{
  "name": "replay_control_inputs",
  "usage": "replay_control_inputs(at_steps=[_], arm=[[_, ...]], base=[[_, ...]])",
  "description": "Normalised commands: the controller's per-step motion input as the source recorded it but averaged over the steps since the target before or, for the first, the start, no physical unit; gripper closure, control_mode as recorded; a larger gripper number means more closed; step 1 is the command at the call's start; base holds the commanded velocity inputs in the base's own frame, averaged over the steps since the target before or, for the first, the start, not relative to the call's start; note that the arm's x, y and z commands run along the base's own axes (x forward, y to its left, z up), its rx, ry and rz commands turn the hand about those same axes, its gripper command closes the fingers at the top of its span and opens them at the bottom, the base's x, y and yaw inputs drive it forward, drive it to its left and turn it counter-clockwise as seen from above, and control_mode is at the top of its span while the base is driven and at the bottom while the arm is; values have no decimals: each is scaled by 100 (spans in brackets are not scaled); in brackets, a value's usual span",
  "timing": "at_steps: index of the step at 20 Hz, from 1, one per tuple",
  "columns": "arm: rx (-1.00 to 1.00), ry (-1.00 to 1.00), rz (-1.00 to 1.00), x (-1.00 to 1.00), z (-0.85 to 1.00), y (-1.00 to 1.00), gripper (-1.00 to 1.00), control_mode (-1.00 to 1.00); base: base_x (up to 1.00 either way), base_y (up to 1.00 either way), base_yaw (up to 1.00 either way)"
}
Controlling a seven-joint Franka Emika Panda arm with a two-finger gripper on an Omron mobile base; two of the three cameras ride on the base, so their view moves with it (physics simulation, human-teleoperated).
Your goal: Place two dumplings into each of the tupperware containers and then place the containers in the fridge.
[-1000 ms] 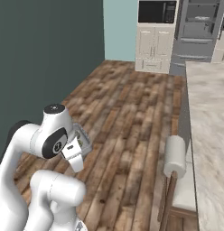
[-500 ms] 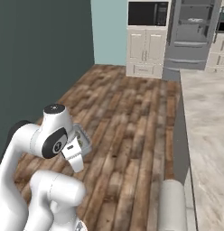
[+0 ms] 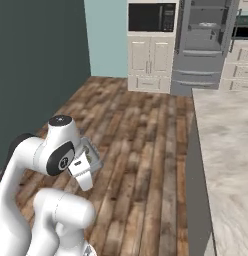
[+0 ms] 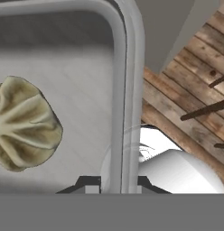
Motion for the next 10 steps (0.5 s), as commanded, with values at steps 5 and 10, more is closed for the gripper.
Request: replay_control_inputs(at_steps=[5, 10], arm=[[0, 0, 0, 0, 0, 0, 100, 100], [0, 0, 0, 0, 0, 0, 100, 100]], base=[[100, 10, -14], [100, 5, -14]])
